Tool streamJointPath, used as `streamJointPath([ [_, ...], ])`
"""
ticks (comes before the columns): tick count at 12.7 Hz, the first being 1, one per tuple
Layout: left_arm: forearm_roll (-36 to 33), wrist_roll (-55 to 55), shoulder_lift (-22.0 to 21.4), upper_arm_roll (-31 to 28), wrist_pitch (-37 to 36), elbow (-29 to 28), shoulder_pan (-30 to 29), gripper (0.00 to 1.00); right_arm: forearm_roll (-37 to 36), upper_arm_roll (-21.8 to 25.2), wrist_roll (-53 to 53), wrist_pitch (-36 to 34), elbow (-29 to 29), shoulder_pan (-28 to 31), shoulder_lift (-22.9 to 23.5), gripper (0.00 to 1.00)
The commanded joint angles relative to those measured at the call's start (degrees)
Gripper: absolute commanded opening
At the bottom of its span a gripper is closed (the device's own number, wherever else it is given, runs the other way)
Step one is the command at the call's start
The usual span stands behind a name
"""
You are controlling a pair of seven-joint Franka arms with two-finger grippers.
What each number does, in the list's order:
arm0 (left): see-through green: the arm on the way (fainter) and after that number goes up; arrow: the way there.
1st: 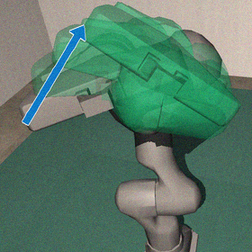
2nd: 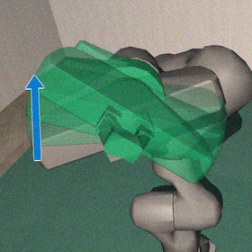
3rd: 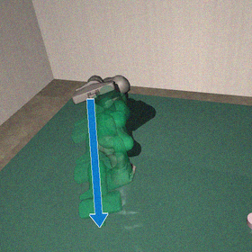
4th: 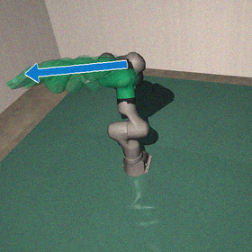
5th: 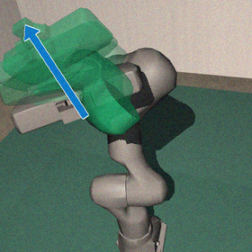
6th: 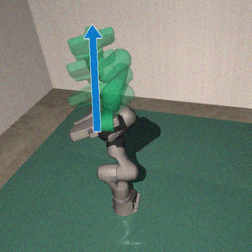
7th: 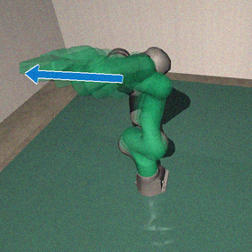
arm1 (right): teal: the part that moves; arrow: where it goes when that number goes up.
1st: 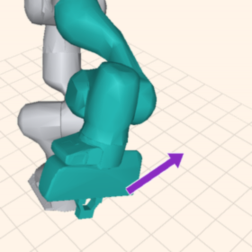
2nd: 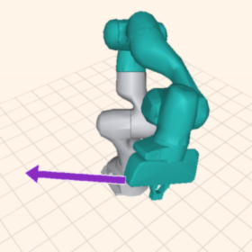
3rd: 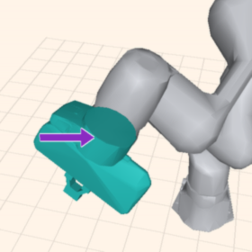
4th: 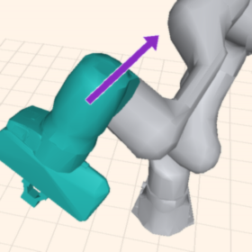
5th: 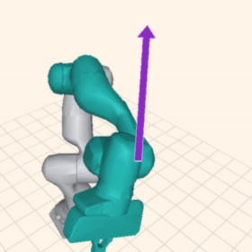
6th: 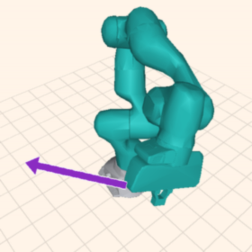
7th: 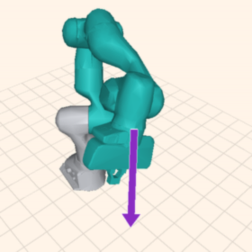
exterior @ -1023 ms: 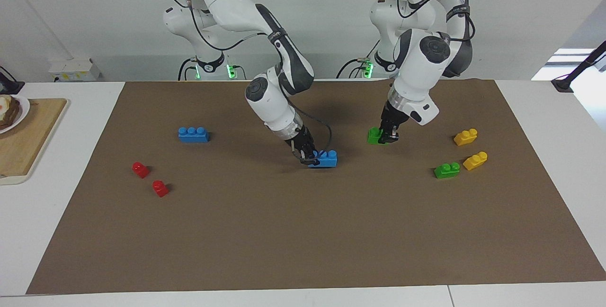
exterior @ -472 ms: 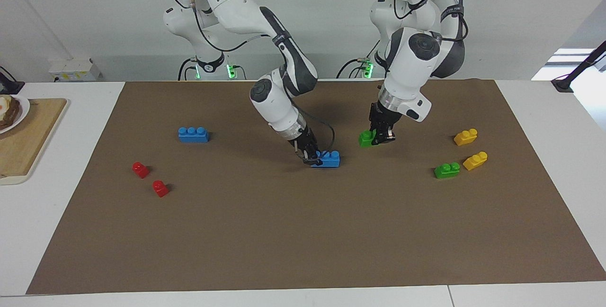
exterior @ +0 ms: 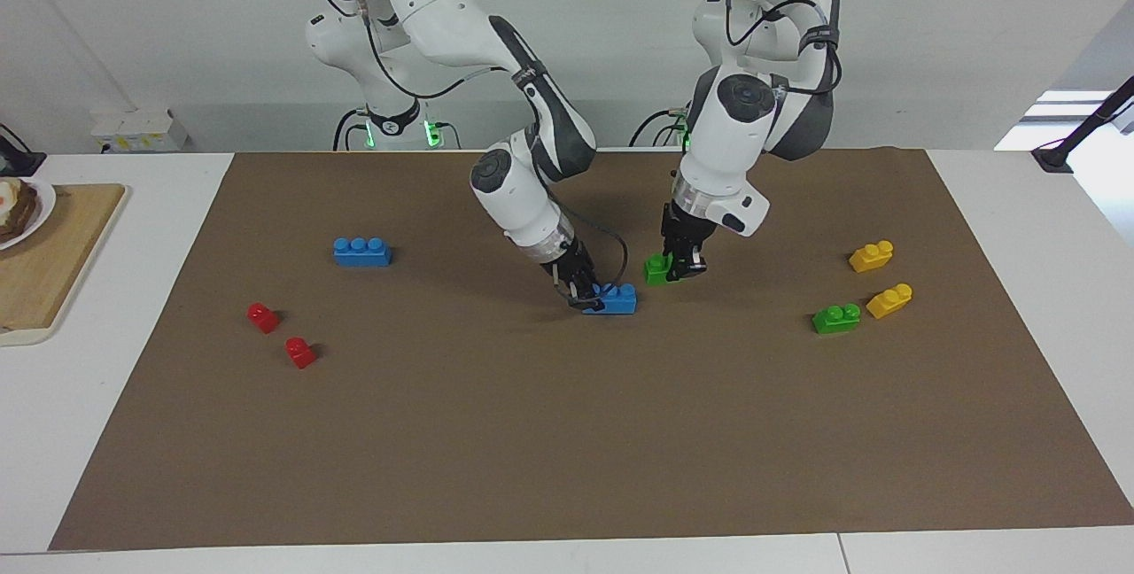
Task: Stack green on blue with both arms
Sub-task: 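Press the green brick onto the blue brick end with both grippers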
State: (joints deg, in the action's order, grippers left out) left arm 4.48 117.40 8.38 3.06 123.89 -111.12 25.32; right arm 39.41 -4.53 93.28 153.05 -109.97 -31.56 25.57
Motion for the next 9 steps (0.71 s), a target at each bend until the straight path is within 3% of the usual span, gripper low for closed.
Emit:
streamJointPath([
  [1, -1.32, 1.25, 2.43, -0.69, 0.04, 1.7, 4.12, 0.0, 2.25, 0.05, -2.57, 1.55, -1.12, -0.52, 0.35, 0.0],
  [9, -1.49, 4.15, 7.0, -0.78, 4.16, 2.22, 5.71, 0.0, 2.43, 0.05, -2.57, 2.69, -1.65, -0.43, 0.27, 0.0],
])
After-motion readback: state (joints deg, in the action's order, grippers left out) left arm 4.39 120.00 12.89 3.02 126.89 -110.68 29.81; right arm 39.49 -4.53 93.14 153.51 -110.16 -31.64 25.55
